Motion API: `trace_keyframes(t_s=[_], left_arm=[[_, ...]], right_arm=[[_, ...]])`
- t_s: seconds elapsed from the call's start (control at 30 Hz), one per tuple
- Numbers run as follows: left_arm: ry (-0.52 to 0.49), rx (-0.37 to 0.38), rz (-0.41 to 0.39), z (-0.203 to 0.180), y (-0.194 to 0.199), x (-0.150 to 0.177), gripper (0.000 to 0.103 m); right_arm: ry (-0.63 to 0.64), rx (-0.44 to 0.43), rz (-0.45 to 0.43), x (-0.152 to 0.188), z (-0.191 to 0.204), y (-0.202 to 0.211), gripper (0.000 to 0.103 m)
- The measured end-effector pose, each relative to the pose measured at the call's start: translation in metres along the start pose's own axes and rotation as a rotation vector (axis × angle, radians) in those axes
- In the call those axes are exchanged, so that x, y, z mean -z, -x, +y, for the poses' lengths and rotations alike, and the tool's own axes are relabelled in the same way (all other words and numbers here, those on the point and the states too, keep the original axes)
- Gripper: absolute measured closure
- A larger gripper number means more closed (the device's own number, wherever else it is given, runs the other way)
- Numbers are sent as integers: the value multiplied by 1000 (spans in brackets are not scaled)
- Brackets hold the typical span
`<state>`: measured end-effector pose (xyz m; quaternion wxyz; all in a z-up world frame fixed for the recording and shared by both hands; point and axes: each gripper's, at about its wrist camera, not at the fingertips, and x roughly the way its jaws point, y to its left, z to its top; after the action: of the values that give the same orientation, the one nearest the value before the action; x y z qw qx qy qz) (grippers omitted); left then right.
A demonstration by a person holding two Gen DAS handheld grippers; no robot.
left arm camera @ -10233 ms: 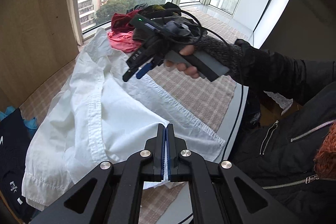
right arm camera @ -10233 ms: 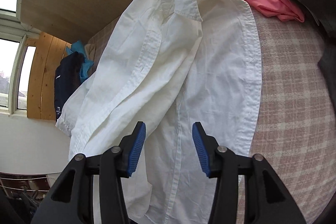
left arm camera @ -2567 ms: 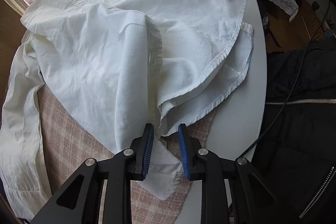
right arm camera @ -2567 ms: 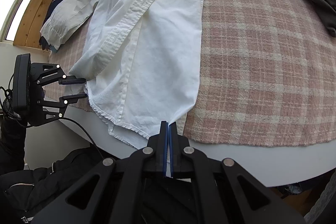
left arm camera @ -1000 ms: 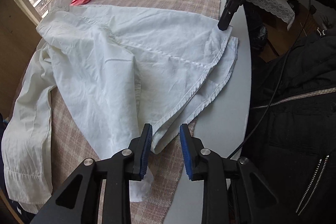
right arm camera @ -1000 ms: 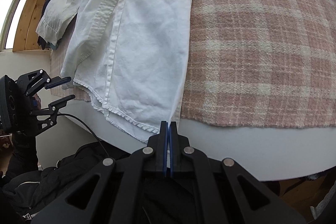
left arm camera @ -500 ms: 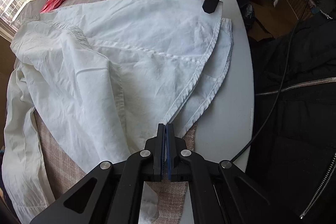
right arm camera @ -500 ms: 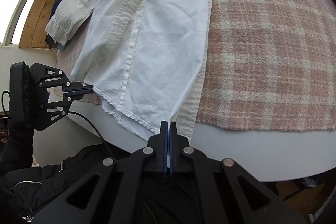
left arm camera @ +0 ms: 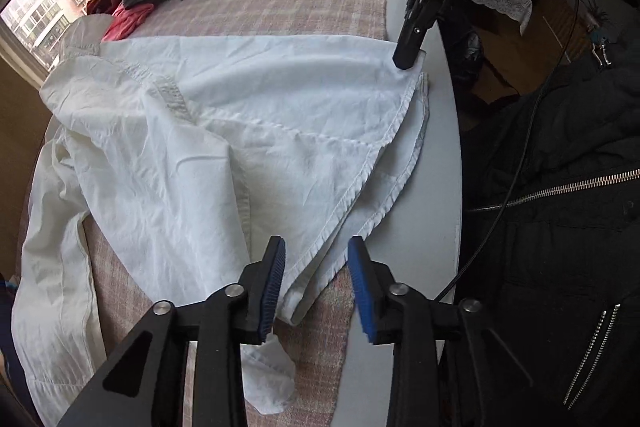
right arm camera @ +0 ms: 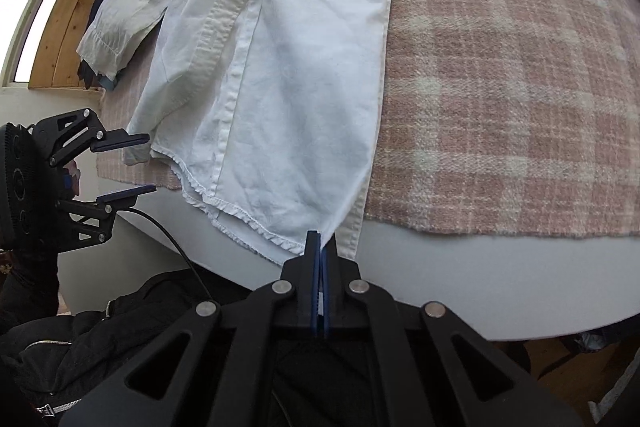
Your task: Fold clothes
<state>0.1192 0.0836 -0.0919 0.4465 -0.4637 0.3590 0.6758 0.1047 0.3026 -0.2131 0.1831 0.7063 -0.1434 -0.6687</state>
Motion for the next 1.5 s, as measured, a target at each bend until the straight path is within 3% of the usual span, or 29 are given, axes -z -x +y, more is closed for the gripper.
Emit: trace_keyframes(t_s=[0.2, 0.37, 0.43, 0.5, 0.53, 0.7, 0.83, 0.93, 1.2, 1.4, 1.47, 1.5], left_arm=[[-78, 31, 68, -17, -19, -11, 68], [-82, 29, 106, -12, -33, -13, 70], [-81, 37, 105, -12, -33, -12, 74], [-81, 48, 104, -12, -31, -11, 90], [-81, 53, 104, -12, -31, -10, 94], [-76, 33, 91, -11, -23, -9, 101], [-41, 32, 58, -4, 1, -8, 102], [-41, 26, 58, -8, 15, 1, 102], [14, 89, 75, -10, 6, 17, 101], [55, 107, 77, -1, 20, 21, 86], [72, 94, 62, 3, 36, 27, 82], [83, 83, 52, 6, 43, 30, 76]], right_arm=[[41, 58, 1, -4, 12, -4, 102], [8, 43, 2, -4, 11, -10, 102], [-3, 39, 7, -3, 8, -11, 102], [-23, 35, 7, -2, 2, -11, 102], [-30, 28, 8, -2, 0, -12, 102], [-26, -18, -18, -4, 1, -4, 102], [-3, -55, -30, -6, 7, 7, 102], [12, -123, 7, 4, 12, 5, 102], [-15, -24, 53, 4, -9, -16, 102], [5, 40, 51, 7, -4, -5, 101], [31, 32, 78, 13, 0, 7, 96], [43, 82, 82, 16, 2, 15, 95]])
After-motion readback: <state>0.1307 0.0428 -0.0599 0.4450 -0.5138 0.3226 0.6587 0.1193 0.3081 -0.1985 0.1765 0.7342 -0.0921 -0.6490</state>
